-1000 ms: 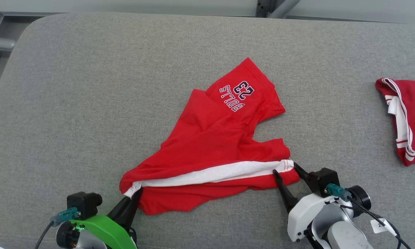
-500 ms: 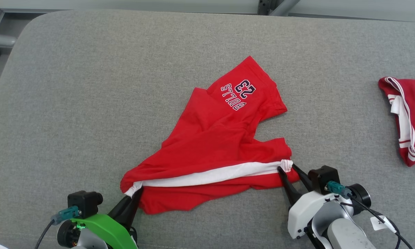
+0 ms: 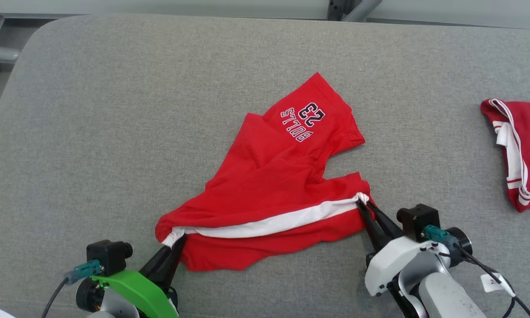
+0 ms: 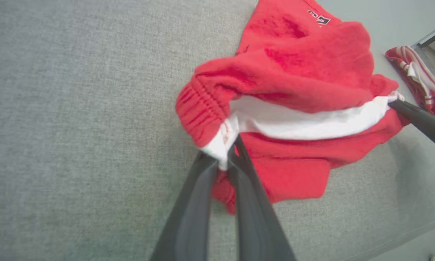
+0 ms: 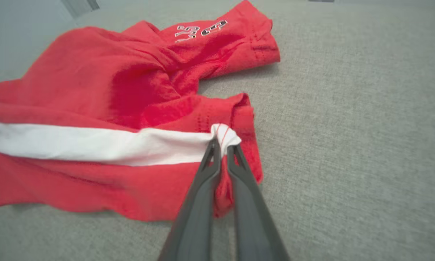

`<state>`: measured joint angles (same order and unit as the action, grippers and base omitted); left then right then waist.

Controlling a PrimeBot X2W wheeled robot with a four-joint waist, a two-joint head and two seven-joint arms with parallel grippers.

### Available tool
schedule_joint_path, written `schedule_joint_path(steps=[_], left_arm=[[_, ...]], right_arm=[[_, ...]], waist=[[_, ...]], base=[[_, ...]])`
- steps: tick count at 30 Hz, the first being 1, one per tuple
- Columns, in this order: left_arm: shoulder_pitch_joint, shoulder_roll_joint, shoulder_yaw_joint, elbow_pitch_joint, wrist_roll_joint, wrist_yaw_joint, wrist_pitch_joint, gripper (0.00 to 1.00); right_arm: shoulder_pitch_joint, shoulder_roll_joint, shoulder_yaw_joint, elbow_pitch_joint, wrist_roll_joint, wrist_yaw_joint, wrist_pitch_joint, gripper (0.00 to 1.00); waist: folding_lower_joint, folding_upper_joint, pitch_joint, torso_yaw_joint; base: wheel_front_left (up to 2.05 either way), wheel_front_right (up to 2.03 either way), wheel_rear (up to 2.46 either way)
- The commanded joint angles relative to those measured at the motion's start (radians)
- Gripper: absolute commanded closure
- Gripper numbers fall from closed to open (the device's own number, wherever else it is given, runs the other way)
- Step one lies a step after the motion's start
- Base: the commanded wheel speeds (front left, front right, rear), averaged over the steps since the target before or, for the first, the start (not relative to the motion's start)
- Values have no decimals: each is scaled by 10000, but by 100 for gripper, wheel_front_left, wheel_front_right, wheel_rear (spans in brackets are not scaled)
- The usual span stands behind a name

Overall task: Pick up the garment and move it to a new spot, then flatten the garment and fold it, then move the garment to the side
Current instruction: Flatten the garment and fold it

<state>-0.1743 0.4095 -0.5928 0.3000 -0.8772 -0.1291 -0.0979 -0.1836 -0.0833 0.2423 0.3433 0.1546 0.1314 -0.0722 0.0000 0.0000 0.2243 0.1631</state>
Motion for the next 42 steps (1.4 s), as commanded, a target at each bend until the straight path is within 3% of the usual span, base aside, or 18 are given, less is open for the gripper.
schedule_joint_path(steps=[1,9,15,20,24,28,33,38,42], left_arm=[[41,181,-32,-339,-192,-25,52,100],[421,1126,448,-2759,-539,165,262,100],[425,2180,1026,-6030,-897,573,1001,100],[-411,3075,1784,-8565,-1474,800,1983,100],[-1984,3802,2531,-9243,-2289,913,3207,100],[-4540,4063,2889,-8237,-2829,918,4532,100],[-8222,3197,2270,-5519,-2296,692,5457,100],[-11349,1773,1814,-2018,-1097,527,4780,100],[-13018,1034,1411,360,333,308,3124,100]], right_arm=[[234,15,-112,-389,412,-16,-111,100],[773,-300,-421,-2999,1836,-15,382,100],[1014,-578,-1007,-5904,2886,-13,1194,100],[524,-578,-1447,-8004,3730,-8,1900,100],[-726,-562,-1901,-8711,4141,-8,2611,100],[-3201,-595,-2301,-7735,3984,-8,3387,100],[-6965,-221,-2138,-5314,3348,-8,3794,100],[-10372,239,-2348,-2242,2629,-8,2885,100],[-12450,306,-2454,55,2407,-16,763,100]], waist=[[0,0,-72,-57],[0,0,-249,-419],[0,0,-237,-792],[0,0,225,-992],[0,0,1123,-1066],[0,0,2381,-1147],[0,0,3689,-1209],[0,0,4226,-1549],[0,0,4415,-1832]], base=[[0,0,0],[0,0,0],[0,0,0],[0,0,0],[0,0,0],[0,0,0],[0,0,0],[0,0,0],[0,0,0]])
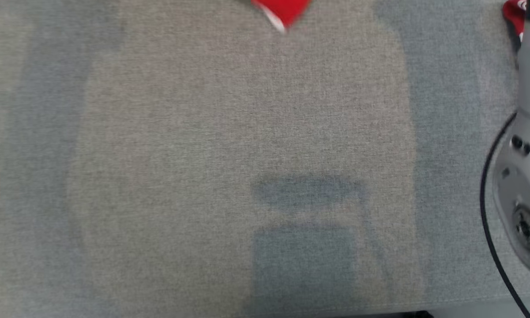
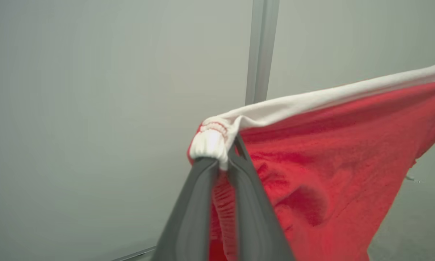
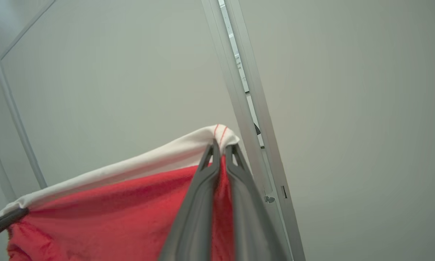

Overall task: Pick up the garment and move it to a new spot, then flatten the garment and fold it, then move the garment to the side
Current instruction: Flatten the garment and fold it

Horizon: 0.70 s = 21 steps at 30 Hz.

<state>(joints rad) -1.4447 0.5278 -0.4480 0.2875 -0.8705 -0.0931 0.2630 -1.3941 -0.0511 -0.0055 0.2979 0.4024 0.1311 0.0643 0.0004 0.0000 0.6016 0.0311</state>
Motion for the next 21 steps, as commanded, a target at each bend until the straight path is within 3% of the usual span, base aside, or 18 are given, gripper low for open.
schedule_joint_path(steps=[1,5,8,11,16,21], left_arm=[[-613,-304,-92,918,523,-117,-995,100],[-1263,-616,-462,2327,1270,-302,-3097,100],[-662,-786,-905,2881,1145,-376,-4423,100],[50,-632,-1351,2838,736,-385,-4911,100],[2477,54,-2094,2197,-189,-375,-5281,100],[5062,308,-1628,772,-418,-360,-5278,100]], right_arm=[[-706,-22,78,1025,100,-14,-1161,100],[-1584,-11,663,2544,508,-14,-2787,100],[-974,-9,1304,2965,700,-14,-3144,100],[-171,-24,1627,2893,808,-12,-3248,100],[2828,-3,1897,1753,895,-9,-3292,100],[6054,-114,1811,11,425,-12,-3297,100]], waist=[[-4,0,687,-583],[-4,0,991,-739],[-4,0,1094,-738],[-4,0,1020,-673],[-4,0,790,-442],[-4,0,153,-45]], base=[[0,0,0],[0,0,0],[0,0,0],[0,0,0],[0,0,0],[0,0,0]])
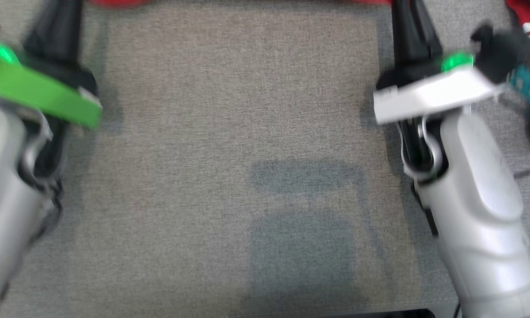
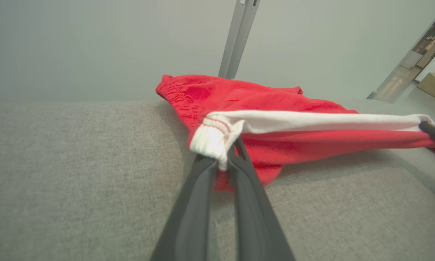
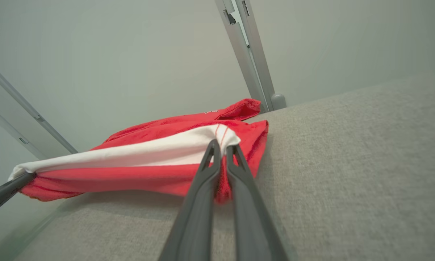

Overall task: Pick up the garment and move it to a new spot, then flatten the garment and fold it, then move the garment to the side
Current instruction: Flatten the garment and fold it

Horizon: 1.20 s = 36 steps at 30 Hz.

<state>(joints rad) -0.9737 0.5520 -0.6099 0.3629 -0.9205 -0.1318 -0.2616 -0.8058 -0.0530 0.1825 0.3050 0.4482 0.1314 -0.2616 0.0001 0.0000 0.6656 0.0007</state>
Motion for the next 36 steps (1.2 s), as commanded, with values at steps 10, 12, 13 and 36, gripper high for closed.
schedule_joint_path(steps=[10,12,13,36], left_arm=[[5395,-339,-30,-1355,878,25,-31,100],[6670,-494,-98,-1523,1096,111,-32,100],[7046,-500,-73,-1622,1126,180,-32,100],[9214,-955,806,-5385,-482,1882,1805,100]], right_arm=[[5535,-675,-315,-2602,-504,-18,211,100],[6796,-806,-384,-2937,-451,-18,403,100],[7152,-897,-418,-3059,-500,-18,481,100],[7099,-1812,-741,-4544,-708,-18,2511,100]], waist=[[-1,0,-3007,807],[-1,0,-3574,846],[-1,0,-3674,848],[-1,0,-3334,1741]], base=[[0,0,0],[0,0,0],[0,0,0],[0,0,0]])
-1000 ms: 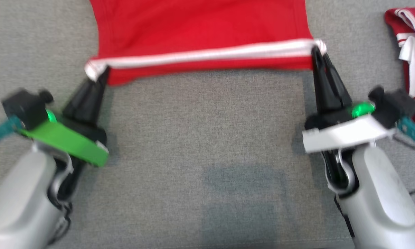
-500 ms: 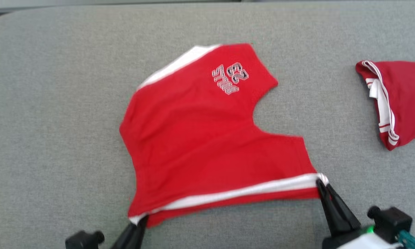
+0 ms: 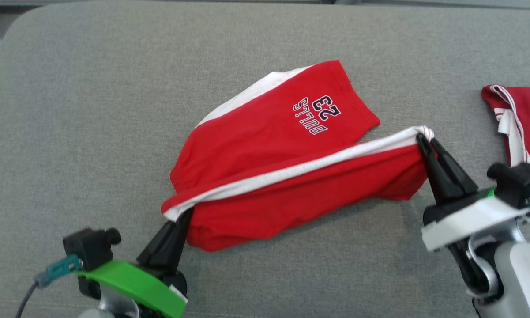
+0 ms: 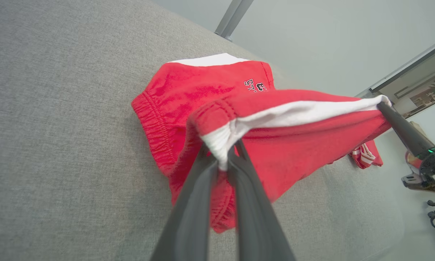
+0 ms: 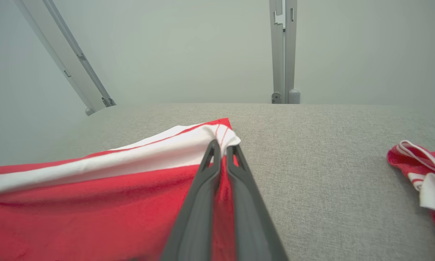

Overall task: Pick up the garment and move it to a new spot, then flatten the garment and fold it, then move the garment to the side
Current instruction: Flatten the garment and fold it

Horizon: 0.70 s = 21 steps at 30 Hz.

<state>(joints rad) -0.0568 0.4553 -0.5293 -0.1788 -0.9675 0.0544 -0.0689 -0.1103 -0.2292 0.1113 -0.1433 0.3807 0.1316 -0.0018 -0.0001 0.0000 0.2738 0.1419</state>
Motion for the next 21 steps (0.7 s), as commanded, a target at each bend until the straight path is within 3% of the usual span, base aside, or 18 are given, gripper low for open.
schedule_joint_path(steps=[1,7,13,21], left_arm=[[-342,-68,61,13,-171,69,139,100],[-2694,-983,335,1053,-824,208,976,100],[-4423,-1816,-6,2890,-937,-133,1478,100],[-6031,-2704,-218,5330,-868,-560,1447,100]], right_arm=[[-392,1,-60,151,-42,-20,94,100],[-3263,13,34,2155,-455,-18,1001,100],[-5302,-29,218,4148,-688,-18,1065,100],[-7142,-136,532,6414,-1180,-18,829,100]], waist=[[1,0,802,453],[1,0,1609,1289],[1,0,1907,1828],[1,0,2203,2067]], base=[[0,0,0],[0,0,0],[0,0,0],[0,0,0]])
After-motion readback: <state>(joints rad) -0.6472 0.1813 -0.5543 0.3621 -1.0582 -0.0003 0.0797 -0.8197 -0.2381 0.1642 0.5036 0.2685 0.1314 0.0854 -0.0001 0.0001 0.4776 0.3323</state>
